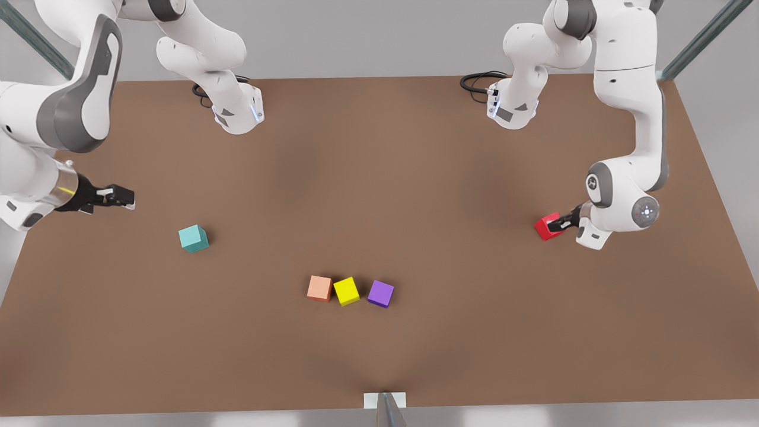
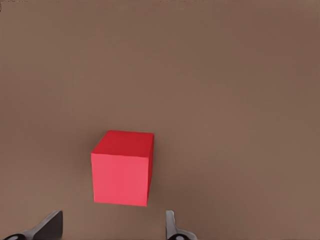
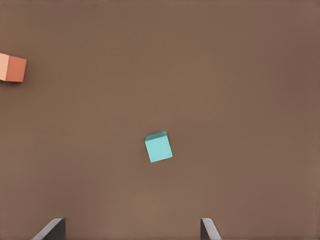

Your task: Pick up red wooden cube and pass to hand red wooden cube and place in blue wooden cube

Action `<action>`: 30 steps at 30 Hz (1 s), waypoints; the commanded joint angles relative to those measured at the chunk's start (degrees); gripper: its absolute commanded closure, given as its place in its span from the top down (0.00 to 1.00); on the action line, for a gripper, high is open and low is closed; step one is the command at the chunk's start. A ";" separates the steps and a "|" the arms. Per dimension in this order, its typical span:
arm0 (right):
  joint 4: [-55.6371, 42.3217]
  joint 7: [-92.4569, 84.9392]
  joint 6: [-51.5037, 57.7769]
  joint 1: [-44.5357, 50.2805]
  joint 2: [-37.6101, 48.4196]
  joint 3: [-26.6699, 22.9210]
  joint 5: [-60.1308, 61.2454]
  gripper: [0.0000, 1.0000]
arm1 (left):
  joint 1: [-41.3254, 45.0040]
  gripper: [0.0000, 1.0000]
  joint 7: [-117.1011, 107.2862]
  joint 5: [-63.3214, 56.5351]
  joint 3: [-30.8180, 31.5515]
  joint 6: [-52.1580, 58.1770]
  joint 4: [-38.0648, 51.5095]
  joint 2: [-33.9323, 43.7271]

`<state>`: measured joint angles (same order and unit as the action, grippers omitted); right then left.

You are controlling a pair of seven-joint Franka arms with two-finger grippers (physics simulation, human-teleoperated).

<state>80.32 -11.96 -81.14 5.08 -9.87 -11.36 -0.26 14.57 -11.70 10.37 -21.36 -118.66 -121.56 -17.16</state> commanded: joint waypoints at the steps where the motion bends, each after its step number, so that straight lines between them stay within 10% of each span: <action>1: -0.16 2.03 0.10 -0.07 -0.06 -0.07 -0.18 1.00 | 0.02 1.00 -5.44 0.79 -0.09 -9.13 -0.61 -0.33; 30: -1.30 1.50 0.54 -0.15 -1.38 0.02 0.88 1.00 | 0.81 1.00 -1.48 5.01 0.18 -16.25 -5.97 -7.62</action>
<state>79.00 -10.63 -80.90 4.90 -11.33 -11.31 0.36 15.36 -14.75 15.31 -21.17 -134.65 -127.46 -24.83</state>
